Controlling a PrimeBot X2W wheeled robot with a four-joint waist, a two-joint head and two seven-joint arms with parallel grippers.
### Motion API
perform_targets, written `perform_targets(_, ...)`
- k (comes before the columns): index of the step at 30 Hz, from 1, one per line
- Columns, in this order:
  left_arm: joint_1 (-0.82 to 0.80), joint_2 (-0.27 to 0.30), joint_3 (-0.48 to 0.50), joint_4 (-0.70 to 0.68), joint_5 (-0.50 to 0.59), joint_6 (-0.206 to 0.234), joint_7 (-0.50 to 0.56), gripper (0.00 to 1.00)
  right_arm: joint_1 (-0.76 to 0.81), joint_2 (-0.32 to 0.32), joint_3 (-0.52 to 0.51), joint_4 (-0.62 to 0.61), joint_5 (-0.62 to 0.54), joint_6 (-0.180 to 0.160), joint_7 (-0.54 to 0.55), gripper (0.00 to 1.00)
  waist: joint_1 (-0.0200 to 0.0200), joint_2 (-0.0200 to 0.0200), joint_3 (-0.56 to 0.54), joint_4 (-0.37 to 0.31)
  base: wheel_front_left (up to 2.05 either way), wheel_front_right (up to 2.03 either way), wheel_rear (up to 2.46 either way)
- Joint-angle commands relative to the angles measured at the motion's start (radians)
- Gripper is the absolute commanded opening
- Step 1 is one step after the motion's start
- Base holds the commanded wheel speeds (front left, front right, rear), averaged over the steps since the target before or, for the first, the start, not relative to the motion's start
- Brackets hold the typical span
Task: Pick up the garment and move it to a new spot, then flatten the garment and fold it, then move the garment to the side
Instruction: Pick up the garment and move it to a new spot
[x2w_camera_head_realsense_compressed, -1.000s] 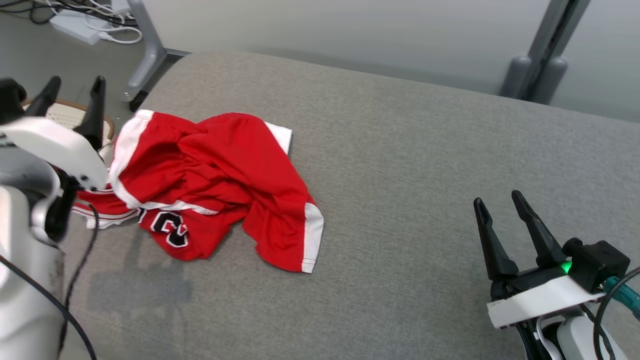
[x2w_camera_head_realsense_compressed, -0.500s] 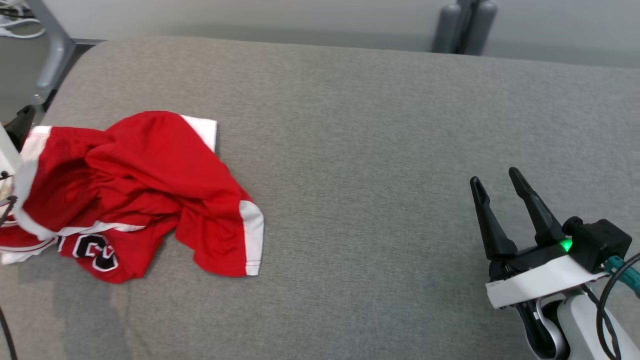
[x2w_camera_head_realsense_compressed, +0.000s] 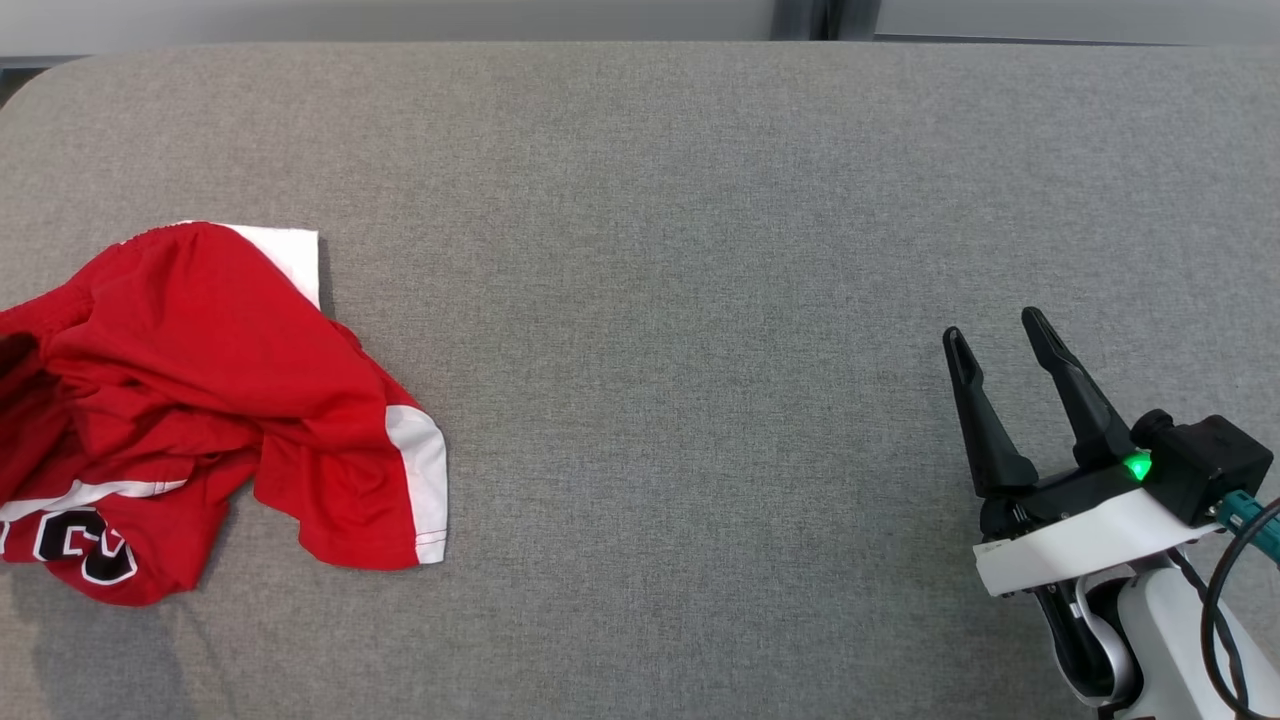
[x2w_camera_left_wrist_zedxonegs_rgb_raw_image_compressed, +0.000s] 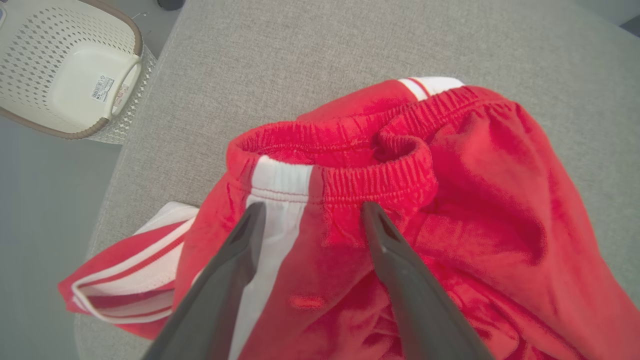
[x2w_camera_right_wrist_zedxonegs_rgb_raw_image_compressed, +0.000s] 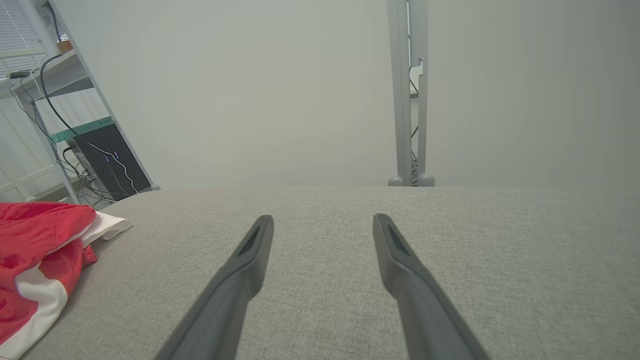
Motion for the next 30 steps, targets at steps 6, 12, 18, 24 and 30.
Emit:
perform_targets(6,0.013,0.014,-0.021,0.001,-0.016,-0.001,0.035,0.0,-0.013,0.001,0.0,-0.001,0.004,0.002,-0.002,1.0,0.0,0.0,0.001,-0.002,0.0,0.0,0.0)
perform_targets(12,0.011,0.021,-0.034,-0.013,-0.015,-0.001,0.024,0.0,-0.013,0.004,0.004,0.001,0.002,0.002,-0.002,1.0,0.0,0.0,-0.005,0.001,0.0,0.0,0.0)
perform_targets(18,0.02,0.029,-0.053,-0.03,-0.003,-0.001,0.002,0.0,-0.001,0.009,0.006,0.014,0.004,0.002,-0.002,1.0,0.0,0.0,-0.028,0.005,0.0,0.0,0.0)
perform_targets(24,0.033,0.024,-0.092,-0.11,-0.033,-0.001,-0.022,0.0,0.033,0.015,0.01,0.03,0.008,0.002,-0.002,1.0,0.0,0.0,-0.097,0.013,0.0,0.0,0.0)
perform_targets(30,0.023,0.054,-0.145,-0.227,-0.062,-0.001,-0.038,0.0,0.078,0.033,0.012,0.047,0.014,0.002,-0.002,1.0,0.0,0.0,-0.204,0.017,0.0,0.0,0.0)
